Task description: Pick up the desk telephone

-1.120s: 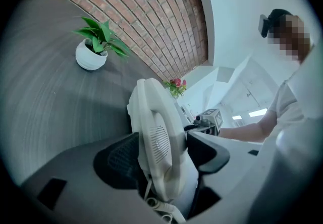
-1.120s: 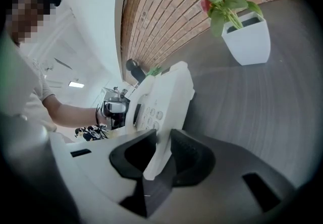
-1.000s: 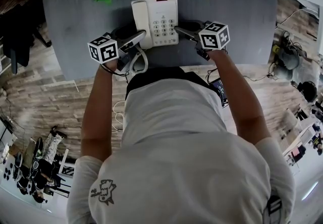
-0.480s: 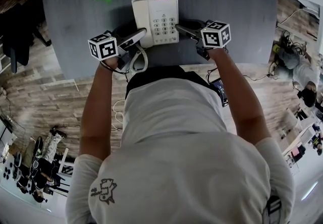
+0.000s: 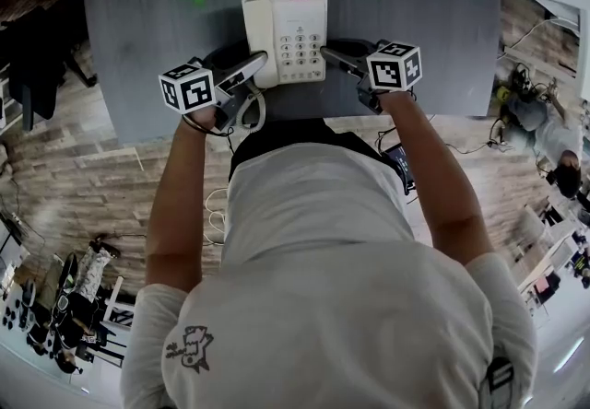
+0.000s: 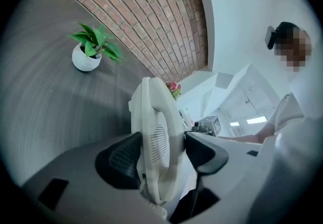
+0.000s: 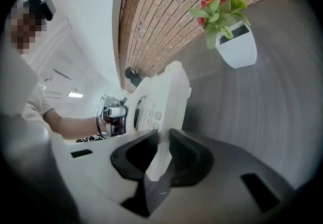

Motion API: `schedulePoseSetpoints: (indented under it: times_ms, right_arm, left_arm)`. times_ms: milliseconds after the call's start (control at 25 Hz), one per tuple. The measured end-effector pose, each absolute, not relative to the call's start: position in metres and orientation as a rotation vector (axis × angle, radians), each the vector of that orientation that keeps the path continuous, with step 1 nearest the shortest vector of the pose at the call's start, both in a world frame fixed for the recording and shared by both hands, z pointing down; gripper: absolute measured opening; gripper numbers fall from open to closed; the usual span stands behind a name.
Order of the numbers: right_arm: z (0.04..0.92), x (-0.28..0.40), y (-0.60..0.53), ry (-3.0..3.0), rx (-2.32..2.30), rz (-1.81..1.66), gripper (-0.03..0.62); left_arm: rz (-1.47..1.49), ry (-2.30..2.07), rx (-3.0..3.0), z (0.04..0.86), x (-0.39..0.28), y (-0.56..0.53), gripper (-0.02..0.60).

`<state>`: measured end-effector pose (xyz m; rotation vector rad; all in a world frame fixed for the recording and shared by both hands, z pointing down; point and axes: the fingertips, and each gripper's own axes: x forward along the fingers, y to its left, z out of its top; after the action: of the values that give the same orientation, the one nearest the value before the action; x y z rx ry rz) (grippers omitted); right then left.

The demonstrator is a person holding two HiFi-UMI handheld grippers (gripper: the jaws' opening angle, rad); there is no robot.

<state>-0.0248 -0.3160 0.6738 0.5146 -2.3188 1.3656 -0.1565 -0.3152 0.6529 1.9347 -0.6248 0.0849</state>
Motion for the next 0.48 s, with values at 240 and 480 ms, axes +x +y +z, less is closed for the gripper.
schedulePoseSetpoints:
  times_ms: [240, 480]
  right_arm:
    - [0.647, -0.013, -0.306, -2.357, 0.544, 1.326, 0.075]
    - [0.632, -0.023, -0.307, -2.385, 0.552, 1.268, 0.075]
  left_arm:
    - [0.067, -0.65, 1.963, 0.626, -0.145, -0.305, 0.29]
    - [0.047, -0.673, 1.986, 0.613, -0.157, -0.303, 0.287]
